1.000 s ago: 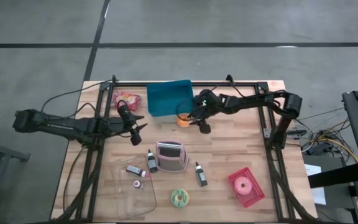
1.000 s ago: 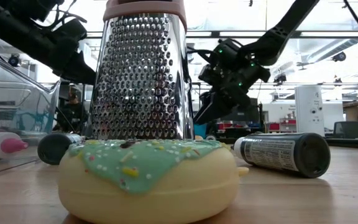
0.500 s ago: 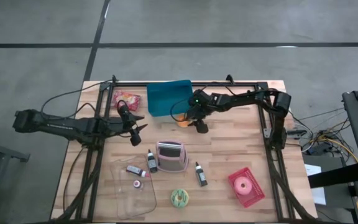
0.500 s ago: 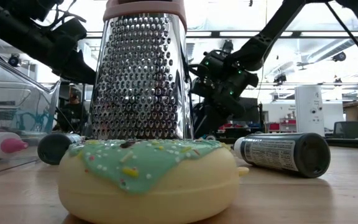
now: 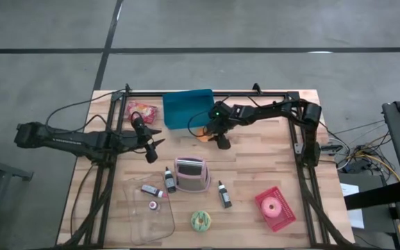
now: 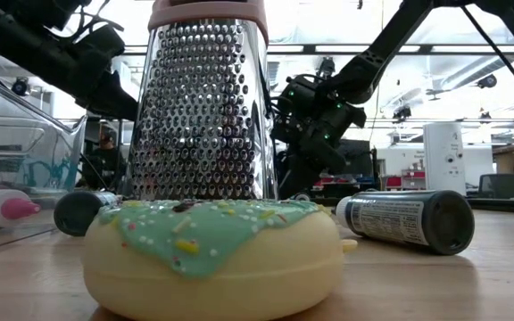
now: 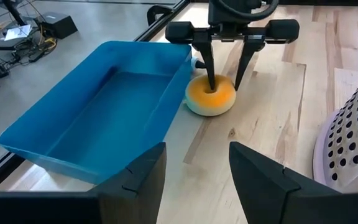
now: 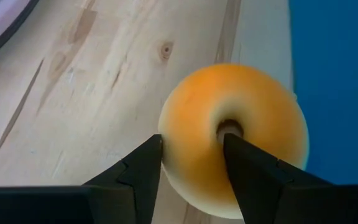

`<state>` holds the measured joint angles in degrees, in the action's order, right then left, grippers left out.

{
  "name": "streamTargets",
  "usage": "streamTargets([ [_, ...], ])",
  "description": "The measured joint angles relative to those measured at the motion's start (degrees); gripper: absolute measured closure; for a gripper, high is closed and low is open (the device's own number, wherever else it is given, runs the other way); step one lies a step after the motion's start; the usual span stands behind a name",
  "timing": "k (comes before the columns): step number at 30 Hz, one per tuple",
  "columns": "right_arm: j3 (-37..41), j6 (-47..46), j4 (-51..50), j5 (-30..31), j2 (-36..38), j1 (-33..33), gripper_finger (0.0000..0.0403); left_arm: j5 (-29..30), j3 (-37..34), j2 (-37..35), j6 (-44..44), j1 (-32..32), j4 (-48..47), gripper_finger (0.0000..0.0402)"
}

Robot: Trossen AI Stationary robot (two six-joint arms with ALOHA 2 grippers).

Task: Pick & Place Food Item
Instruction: Put the black donut into the red bin

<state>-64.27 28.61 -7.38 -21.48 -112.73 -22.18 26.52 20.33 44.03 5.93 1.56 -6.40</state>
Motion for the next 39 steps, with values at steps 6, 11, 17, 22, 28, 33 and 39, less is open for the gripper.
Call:
streamTargets([
  [6, 0.78, -0.97, -0.2, 1.77, -0.09, 1.18, 0.0285, -0.01, -0.01, 0.0, -0.01, 0.0, 0.43, 0.0225],
  [11, 1.33, -2.2, -0.39, 4.34, -0.02, 2.73, 0.0362, 0.0, -0.01, 0.0, 0.0, 0.0, 0.6, 0.0225],
  [17, 1.4, -4.79, -1.2, 5.84, 0.56, 4.39, 0.0391, 0.0, -0.01, 0.0, -0.17, 0.0, 0.88, 0.0225],
  [22, 2.88, -7.2, -2.95, 6.04, 3.66, 5.72, 0.0392, -0.05, -0.01, -0.02, -0.17, 0.0, 0.88, 0.0225],
  [28, 4.69, -8.62, -5.22, 7.57, 8.8, 8.31, 0.0393, -0.22, -0.01, 0.0, -0.17, 0.0, 1.03, 0.0225],
  [33, 6.9, -10.77, -6.97, 12.11, 13.42, 11.29, 0.0394, -0.7, -0.01, 0.0, -0.21, 0.0, 1.77, 0.0225],
  [39, 8.9, -14.89, -11.55, 17.46, 20.0, 14.96, 0.0394, -1.36, -0.01, -0.01, -1.06, 0.0, 1.95, 0.0225],
])
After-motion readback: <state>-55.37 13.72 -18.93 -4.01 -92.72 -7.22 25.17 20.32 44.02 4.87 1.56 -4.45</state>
